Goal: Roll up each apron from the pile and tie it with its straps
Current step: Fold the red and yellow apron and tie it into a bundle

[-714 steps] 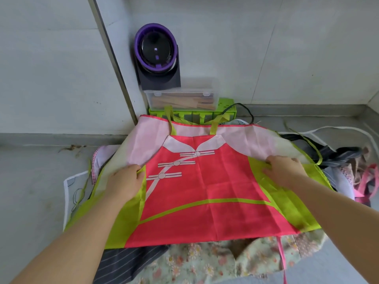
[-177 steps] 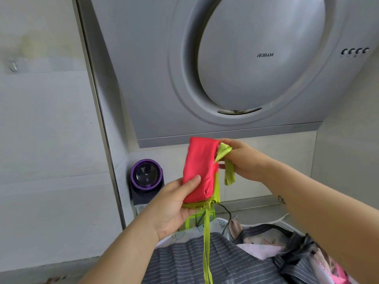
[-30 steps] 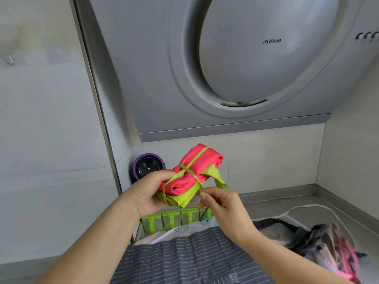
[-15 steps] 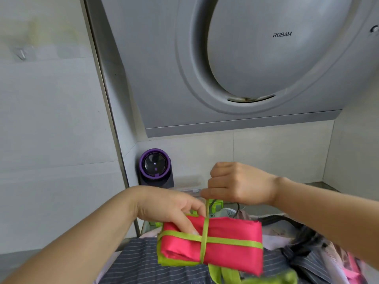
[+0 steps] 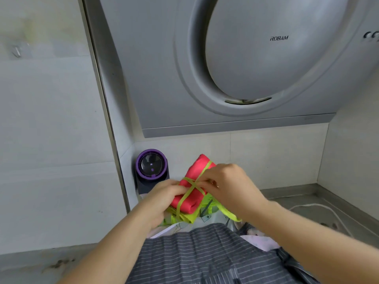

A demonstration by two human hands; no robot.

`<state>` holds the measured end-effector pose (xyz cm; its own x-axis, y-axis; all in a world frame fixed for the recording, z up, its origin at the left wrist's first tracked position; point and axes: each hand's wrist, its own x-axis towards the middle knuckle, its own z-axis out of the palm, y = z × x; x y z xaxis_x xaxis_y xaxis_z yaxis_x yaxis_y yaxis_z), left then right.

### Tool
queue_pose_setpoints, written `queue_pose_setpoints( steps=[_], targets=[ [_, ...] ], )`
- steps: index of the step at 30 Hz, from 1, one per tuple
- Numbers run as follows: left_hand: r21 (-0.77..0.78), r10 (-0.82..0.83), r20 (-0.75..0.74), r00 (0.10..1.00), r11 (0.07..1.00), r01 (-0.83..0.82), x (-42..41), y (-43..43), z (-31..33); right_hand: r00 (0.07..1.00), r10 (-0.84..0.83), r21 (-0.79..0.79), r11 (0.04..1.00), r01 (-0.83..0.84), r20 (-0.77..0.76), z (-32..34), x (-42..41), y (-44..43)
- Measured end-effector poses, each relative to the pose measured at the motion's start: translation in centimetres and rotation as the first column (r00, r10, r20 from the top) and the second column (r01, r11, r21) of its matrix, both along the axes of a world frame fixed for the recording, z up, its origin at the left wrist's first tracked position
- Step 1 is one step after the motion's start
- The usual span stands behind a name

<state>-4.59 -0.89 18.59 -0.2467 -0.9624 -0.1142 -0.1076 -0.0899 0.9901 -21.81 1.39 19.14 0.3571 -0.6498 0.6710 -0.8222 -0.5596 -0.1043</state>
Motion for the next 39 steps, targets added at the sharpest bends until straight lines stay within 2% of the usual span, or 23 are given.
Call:
queue_pose_setpoints(
  steps=[2, 4, 7, 10, 12, 15, 17, 19, 22, 25, 27, 29, 31, 33, 35, 37, 39],
  targets=[
    [0.004, 0.067, -0.120, 0.990, 0.998, -0.067, -0.5, 0.4, -0.4, 0.961, 0.036, 0.015, 0.999, -0.041, 0.273, -1.1, 0.2, 0.4],
    [0.024, 0.087, -0.235, 0.968, 0.996, -0.084, -1.0, 0.9, -0.6, 0.872, 0.019, 0.086, 0.994, -0.070, 0.489, -1.8, 0.7, 0.9],
    [0.044, 0.054, -0.340, 0.939, 0.998, -0.042, -1.3, 1.8, -0.6, 0.720, -0.008, 0.185, 0.969, -0.167, 0.694, -1.7, 0.8, 1.0],
    [0.049, 0.005, -0.426, 0.905, 0.999, 0.017, -1.1, 2.4, -0.6, 0.678, 0.041, 0.191, 0.945, -0.264, 0.734, -1.0, 0.7, 0.9],
    [0.057, -0.012, -0.460, 0.888, 0.997, 0.043, -0.9, 2.6, -0.4, 0.713, 0.085, 0.176, 0.942, -0.284, 0.696, -0.6, 0.6, 1.2],
    [0.027, -0.015, -0.405, 0.914, 0.999, 0.028, -1.0, 2.7, -0.2, 0.788, 0.159, 0.131, 0.948, -0.290, 0.595, -0.4, 0.3, 1.4],
    [0.015, 0.012, -0.380, 0.925, 1.000, -0.007, -1.1, 2.8, -0.2, 0.791, 0.179, 0.166, 0.928, -0.333, 0.585, 0.0, 0.1, 1.6],
    [-0.010, 0.023, -0.369, 0.929, 1.000, -0.029, -1.3, 2.8, -0.2, 0.695, 0.143, 0.241, 0.873, -0.424, 0.705, 0.5, 0.0, 1.8],
    [-0.053, 0.027, -0.377, 0.926, 0.997, -0.050, -1.7, 3.0, -0.2, 0.468, 0.029, 0.255, 0.807, -0.532, 0.883, 0.9, 0.2, 2.0],
    [-0.080, 0.026, -0.400, 0.916, 0.995, -0.063, -2.1, 3.2, -0.4, 0.269, -0.069, 0.227, 0.752, -0.619, 0.961, 0.6, 0.6, 1.8],
    [-0.085, 0.039, -0.408, 0.912, 0.993, -0.080, -2.3, 3.2, -0.6, 0.215, -0.111, 0.224, 0.750, -0.622, 0.970, 0.4, 0.8, 1.8],
    [-0.101, 0.055, -0.407, 0.912, 0.989, -0.105, -2.4, 3.2, -0.7, 0.226, -0.129, 0.237, 0.796, -0.557, 0.965, 0.4, 1.2, 1.8],
    [-0.119, 0.074, -0.400, 0.914, 0.984, -0.132, -2.5, 3.2, -0.8, 0.272, -0.128, 0.237, 0.877, -0.418, 0.954, 0.2, 1.3, 1.9],
    [-0.152, 0.096, -0.378, 0.921, 0.975, -0.164, -2.6, 3.2, -0.9, 0.406, -0.128, 0.221, 0.956, -0.192, 0.905, -0.1, 1.4, 2.0],
    [-0.195, 0.117, -0.356, 0.927, 0.961, -0.197, -2.7, 3.2, -1.0, 0.541, -0.107, 0.148, 0.988, -0.032, 0.834, -0.3, 1.6, 2.1],
    [-0.235, 0.130, -0.345, 0.930, 0.947, -0.219, -2.8, 3.4, -1.1, 0.649, -0.049, 0.031, 0.999, 0.039, 0.760, -0.7, 1.7, 2.2],
    [-0.257, 0.134, -0.346, 0.929, 0.938, -0.231, -3.0, 3.6, -1.1, 0.709, 0.006, -0.062, 0.997, 0.054, 0.705, -0.9, 1.9, 2.3]
  ],
)
